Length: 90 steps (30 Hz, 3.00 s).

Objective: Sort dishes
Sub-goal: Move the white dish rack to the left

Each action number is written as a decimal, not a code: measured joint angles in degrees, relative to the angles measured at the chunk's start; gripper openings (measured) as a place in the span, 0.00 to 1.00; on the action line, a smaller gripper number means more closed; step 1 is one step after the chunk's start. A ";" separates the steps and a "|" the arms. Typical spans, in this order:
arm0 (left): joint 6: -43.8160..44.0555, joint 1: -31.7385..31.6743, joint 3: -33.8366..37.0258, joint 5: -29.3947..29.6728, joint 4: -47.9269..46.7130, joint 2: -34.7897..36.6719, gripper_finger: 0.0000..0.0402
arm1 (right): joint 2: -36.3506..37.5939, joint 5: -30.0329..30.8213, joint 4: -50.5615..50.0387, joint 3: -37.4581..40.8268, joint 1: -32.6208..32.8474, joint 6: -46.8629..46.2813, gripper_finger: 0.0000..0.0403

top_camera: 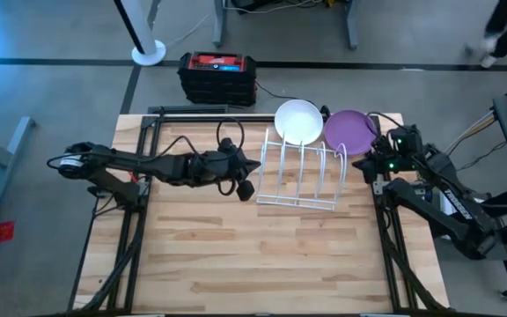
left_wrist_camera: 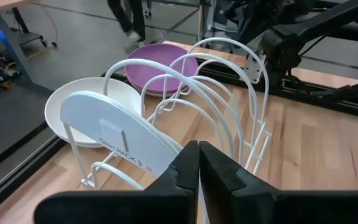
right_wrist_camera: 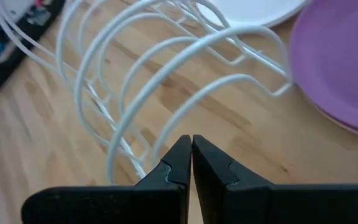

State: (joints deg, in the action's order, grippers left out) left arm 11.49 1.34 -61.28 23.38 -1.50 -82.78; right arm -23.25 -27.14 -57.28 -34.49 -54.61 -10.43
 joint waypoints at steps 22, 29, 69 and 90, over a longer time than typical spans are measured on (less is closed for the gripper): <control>-9.53 1.99 -10.63 0.11 -4.92 0.28 0.00 | -3.60 -0.01 8.61 1.80 3.57 -6.37 0.02; -10.63 2.18 -13.40 3.01 -9.63 0.33 0.00 | -6.12 1.80 11.89 1.87 6.62 -7.72 0.02; -7.18 17.36 -12.81 37.69 -23.47 8.13 0.00 | -41.24 18.60 35.73 -9.70 28.39 -9.99 0.02; -4.69 20.97 -12.81 44.30 -28.32 9.57 0.00 | -72.32 18.30 37.05 -36.53 34.43 -3.20 0.02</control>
State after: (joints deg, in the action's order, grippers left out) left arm 6.79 22.32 -74.08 67.68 -29.82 -73.21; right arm -95.57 -8.84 -20.23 -71.02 -20.18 -13.63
